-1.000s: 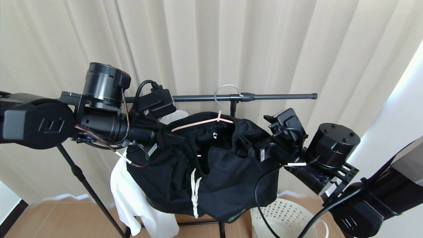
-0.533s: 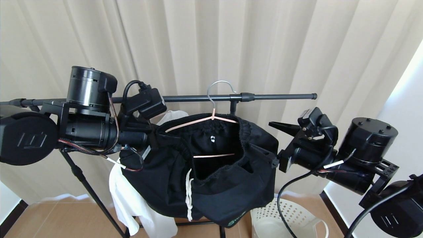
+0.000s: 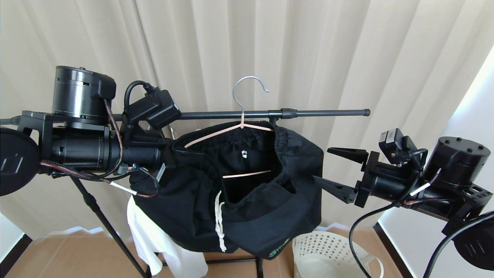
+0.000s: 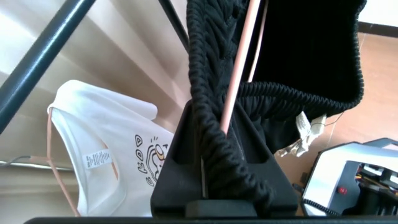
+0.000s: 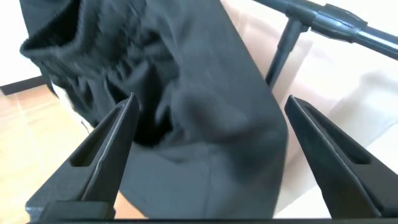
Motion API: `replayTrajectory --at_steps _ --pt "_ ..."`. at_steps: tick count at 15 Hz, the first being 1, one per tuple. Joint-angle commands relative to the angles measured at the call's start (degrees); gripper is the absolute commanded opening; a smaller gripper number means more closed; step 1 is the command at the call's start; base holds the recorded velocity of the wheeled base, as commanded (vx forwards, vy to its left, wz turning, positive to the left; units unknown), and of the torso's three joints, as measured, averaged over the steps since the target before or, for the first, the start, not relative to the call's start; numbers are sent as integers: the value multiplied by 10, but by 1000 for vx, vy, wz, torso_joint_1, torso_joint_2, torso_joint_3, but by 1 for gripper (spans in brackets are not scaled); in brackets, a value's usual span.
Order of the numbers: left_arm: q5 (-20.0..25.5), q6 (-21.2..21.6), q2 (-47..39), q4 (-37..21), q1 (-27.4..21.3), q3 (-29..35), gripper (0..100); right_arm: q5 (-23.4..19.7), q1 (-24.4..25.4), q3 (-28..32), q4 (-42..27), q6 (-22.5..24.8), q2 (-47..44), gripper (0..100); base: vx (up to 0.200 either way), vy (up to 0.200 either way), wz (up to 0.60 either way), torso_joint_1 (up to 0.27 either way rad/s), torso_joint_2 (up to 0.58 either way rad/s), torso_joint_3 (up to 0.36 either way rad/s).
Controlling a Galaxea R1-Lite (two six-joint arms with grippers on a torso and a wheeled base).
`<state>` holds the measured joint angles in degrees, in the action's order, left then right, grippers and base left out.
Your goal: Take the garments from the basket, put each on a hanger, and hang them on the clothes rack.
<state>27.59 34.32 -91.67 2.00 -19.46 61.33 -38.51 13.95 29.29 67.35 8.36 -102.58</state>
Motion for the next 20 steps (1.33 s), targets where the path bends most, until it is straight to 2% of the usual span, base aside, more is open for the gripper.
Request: replayTrajectory --at_steps 1,6,10,14,16,17,20 --pt "0 -2 9 0 0 -9 0 -11 -22 2 1 12 -34 100 0 0 0 0 0 0" --pt "0 -29 33 0 2 -17 0 -11 -23 11 5 22 -83 100 0 0 0 0 0 0" --pt "-1 -31 44 0 1 -37 0 -9 -19 36 4 19 -122 100 0 0 0 0 0 0" --pt "-1 -35 56 0 0 -46 0 -6 -20 48 4 -12 -126 100 0 0 0 0 0 0" --pt "-1 -36 61 0 0 -53 0 -6 -20 50 4 -12 -130 100 0 0 0 0 0 0" --pt "-1 -36 62 0 0 -54 0 -6 -20 50 5 -12 -133 0 0 0 0 0 0 0" --pt "-1 -36 63 0 0 -61 0 -6 -21 55 4 -12 -136 0 0 0 0 0 0 0"
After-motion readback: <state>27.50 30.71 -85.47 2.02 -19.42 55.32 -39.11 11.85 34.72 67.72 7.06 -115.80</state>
